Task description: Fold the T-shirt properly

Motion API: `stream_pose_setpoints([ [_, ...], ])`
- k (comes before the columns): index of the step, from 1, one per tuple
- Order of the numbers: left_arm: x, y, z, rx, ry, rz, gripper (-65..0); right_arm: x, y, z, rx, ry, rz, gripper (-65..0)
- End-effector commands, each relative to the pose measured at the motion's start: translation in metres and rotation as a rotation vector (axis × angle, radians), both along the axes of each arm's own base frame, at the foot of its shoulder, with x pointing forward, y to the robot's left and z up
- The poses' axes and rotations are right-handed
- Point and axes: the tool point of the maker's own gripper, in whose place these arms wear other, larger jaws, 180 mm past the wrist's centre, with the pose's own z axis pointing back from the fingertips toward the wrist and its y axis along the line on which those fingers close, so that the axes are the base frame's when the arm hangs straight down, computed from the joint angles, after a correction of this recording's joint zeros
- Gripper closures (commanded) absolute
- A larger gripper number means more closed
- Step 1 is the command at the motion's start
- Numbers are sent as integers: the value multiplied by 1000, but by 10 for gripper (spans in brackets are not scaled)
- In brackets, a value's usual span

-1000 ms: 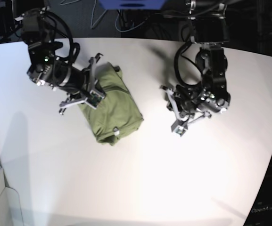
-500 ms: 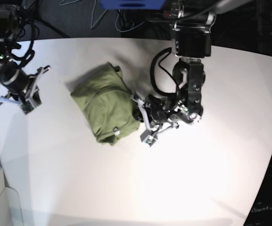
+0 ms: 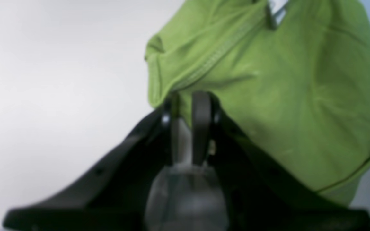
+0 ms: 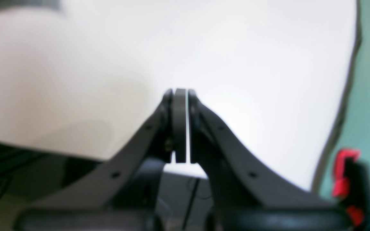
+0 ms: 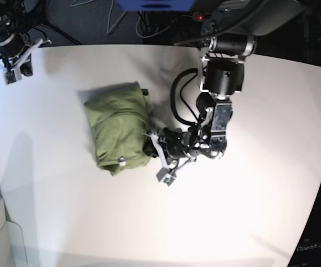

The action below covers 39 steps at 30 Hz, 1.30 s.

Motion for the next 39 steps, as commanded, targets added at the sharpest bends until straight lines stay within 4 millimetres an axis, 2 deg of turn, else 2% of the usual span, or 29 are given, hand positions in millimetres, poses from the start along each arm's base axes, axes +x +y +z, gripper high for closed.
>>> stream_pose_setpoints([
  [1, 16, -8, 21, -38, -56, 1, -78, -5, 0, 5, 2, -20, -11, 0],
  [6, 35, -6, 42, -34, -108, 4, -78, -36, 18, -5, 69, -9, -55, 0],
  [9, 38, 5, 50, 13, -123, -3, -78, -50, 29, -9, 108, -8, -83, 0],
  [11, 43, 28, 57, 69, -145, 13, -78, -55, 34, -9, 125, -20, -93, 0],
  [13, 37, 56, 58, 123, -141, 53, -78, -62, 37, -10, 137, -18, -107, 0],
  [16, 20, 98, 62, 246, -148, 83, -78, -75, 28, -10, 125, -9, -176, 0],
  [19, -14, 151, 65, 423, -144, 99, -78, -95, 12, -12, 105, 9, -274, 0],
  [21, -47, 181, 65, 537, -134, 97, -78, -112, -3, -18, 92, 35, -332, 0],
  [23, -81, 209, 70, 654, -128, 83, -78, -129, -8, -31, 106, 74, -378, 0],
  [26, -136, 237, 69, 786, -78, 36, -78, -152, -7, -53, 147, 142, -419, 0],
  [28, -178, 254, 55, 835, 12, 3, -78, -168, -6, -70, 178, 195, -441, 0],
  [29, -193, 261, 49, 844, 47, 0, -78, -175, -6, -77, 192, 216, -454, 0],
  [31, -228, 270, 34, 836, 126, -5, -78, -182, -6, -92, 226, 231, -481, 0],
  [34, -271, 270, 18, 791, 192, -21, -78, -197, 0, -117, 265, 260, -515, 0],
  [36, -294, 262, 5, 731, 220, -30, -78, -206, 11, -139, 287, 291, -520, 0],
  [39, -326, 247, -26, 599, 276, -1, -78, -213, 37, -173, 344, 313, -525, 0],
])
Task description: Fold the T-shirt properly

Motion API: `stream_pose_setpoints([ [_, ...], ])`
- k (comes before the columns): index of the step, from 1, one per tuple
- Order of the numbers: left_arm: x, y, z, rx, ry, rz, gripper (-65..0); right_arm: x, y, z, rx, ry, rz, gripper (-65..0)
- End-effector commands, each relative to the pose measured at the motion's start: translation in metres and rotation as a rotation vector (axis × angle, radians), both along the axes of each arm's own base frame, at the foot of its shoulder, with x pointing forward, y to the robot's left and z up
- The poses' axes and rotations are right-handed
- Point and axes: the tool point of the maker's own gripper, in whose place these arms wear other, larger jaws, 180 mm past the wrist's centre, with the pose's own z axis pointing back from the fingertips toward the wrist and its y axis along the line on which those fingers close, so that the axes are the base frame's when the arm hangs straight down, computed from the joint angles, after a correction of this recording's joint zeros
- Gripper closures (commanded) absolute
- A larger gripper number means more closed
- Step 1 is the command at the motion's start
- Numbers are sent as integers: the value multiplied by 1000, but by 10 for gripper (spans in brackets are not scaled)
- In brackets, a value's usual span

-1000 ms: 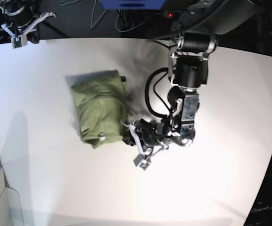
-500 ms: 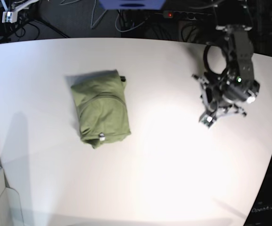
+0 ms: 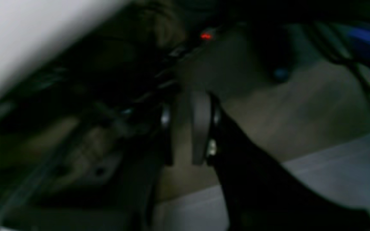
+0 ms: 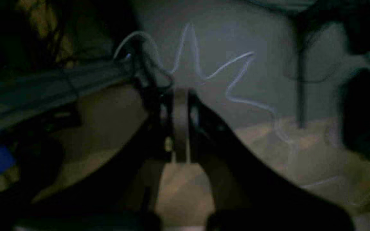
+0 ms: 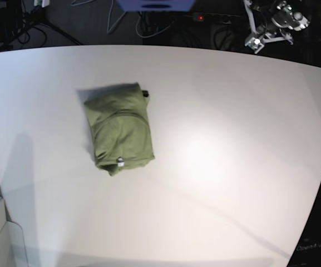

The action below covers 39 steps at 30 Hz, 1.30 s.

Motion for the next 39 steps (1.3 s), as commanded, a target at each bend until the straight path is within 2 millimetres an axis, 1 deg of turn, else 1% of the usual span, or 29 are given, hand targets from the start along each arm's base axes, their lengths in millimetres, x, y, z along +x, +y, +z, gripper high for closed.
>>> stream_pose_setpoints([
  [1, -7, 0, -9, -33, 4, 31, -78, -8, 8, -7, 26, 1, -19, 0],
  [3, -26, 1, -35, -71, 38, 85, -78, -17, 26, -25, 75, 14, -43, 0],
  [4, -29, -1, -49, -92, 44, 117, -78, -18, 38, -33, 106, 15, -47, 0],
  [6, -37, -7, -74, -126, 64, 173, -78, -22, 59, -44, 166, 6, -69, 0],
  [8, -48, -15, -98, -169, 79, 225, -78, -21, 74, -50, 207, -20, -102, 0],
  [11, -55, -37, -122, -249, 75, 296, -78, -24, 69, -60, 149, 13, -106, 0],
  [12, -54, -46, -130, -284, 64, 326, -78, -25, 70, -64, 134, 31, -86, 0],
  [14, -61, -60, -143, -338, 66, 389, -78, -26, 68, -70, 83, 64, -50, 0],
  [16, -63, -67, -151, -383, 57, 458, -78, -22, 63, -75, 25, 92, -3, 0],
  [18, -68, -71, -160, -402, 43, 539, -78, -20, 53, -78, -61, 119, 56, 0],
  [21, -79, -56, -176, -288, -20, 636, -78, -14, 38, -81, -198, 157, 167, -1],
  [23, -81, -57, -182, -231, -60, 678, -78, -14, 29, -82, -275, 205, 228, -1],
  [24, -83, -58, -185, -195, -61, 682, -78, -11, 29, -84, -291, 224, 245, -1],
  [25, -84, -56, -189, -146, -48, 662, -78, -7, 35, -87, -288, 237, 259, -3],
  [26, -69, -50, -193, -98, -63, 621, -78, -5, 39, -89, -277, 257, 268, -3],
  [27, -55, -50, -197, -55, -70, 582, -78, -1, 41, -91, -271, 272, 268, -3],
  [28, -47, -54, -201, -1, -56, 554, -78, 3, 43, -93, -262, 283, 267, -3],
  [29, -54, -52, -203, 65, -20, 532, -78, 7, 45, -94, -255, 288, 268, -3],
  [30, -58, -55, -205, 103, 7, 521, -78, 11, 46, -95, -252, 292, 266, -4],
  [32, -69, -64, -207, 131, 67, 513, -78, 21, 46, -96, -251, 287, 274, -41],
  [33, -69, -68, -207, 134, 80, 518, -79, 22, 47, -96, -250, 290, 292, -59],
  [34, -65, -69, -207, 138, 85, 526, -81, 25, 48, -97, -250, 290, 312, -74],
  [36, -66, -71, -208, 148, 123, 531, -81, 24, 45, -97, -254, 294, 325, -87],
  [38, -44, -69, -209, 151, 114, 534, -81, 38, 45, -98, -256, 275, 326, -90],
  [39, -42, -68, -209, 152, 114, 534, -82, 39, 47, -98, -247, 272, 326, -100],
])
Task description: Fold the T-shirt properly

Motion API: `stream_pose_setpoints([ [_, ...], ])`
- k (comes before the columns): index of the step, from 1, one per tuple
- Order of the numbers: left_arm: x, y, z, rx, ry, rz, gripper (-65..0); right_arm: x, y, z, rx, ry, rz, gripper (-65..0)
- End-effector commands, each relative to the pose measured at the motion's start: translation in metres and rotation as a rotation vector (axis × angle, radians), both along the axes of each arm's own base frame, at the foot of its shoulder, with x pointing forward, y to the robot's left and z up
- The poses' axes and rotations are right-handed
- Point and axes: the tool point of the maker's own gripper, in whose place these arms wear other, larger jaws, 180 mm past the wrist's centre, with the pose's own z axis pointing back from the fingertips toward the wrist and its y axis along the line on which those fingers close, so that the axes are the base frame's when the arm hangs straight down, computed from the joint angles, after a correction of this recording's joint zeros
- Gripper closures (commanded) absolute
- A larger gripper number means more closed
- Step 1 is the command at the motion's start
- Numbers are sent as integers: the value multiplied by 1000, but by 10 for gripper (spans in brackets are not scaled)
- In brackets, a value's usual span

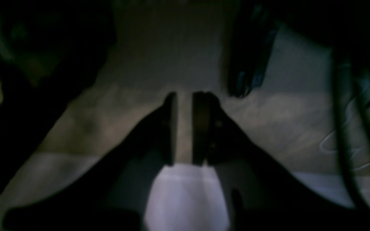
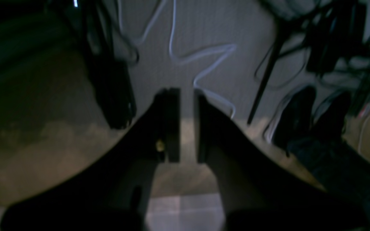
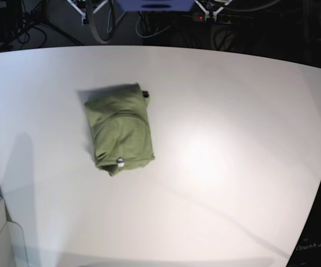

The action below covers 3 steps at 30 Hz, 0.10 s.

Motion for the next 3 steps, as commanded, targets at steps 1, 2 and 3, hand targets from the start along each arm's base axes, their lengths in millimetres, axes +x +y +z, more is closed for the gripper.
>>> stream_pose_setpoints([
  [1, 29, 2, 0, 6, -70, 7, -82, 7, -4, 0, 6, -21, 4, -115],
  [2, 32, 4, 0, 8, -73, 28, -82, 9, -4, 0, 21, -24, 3, -125],
  [3, 31, 6, 0, 12, -72, 67, -82, 10, 1, -1, 47, -23, 3, -133],
])
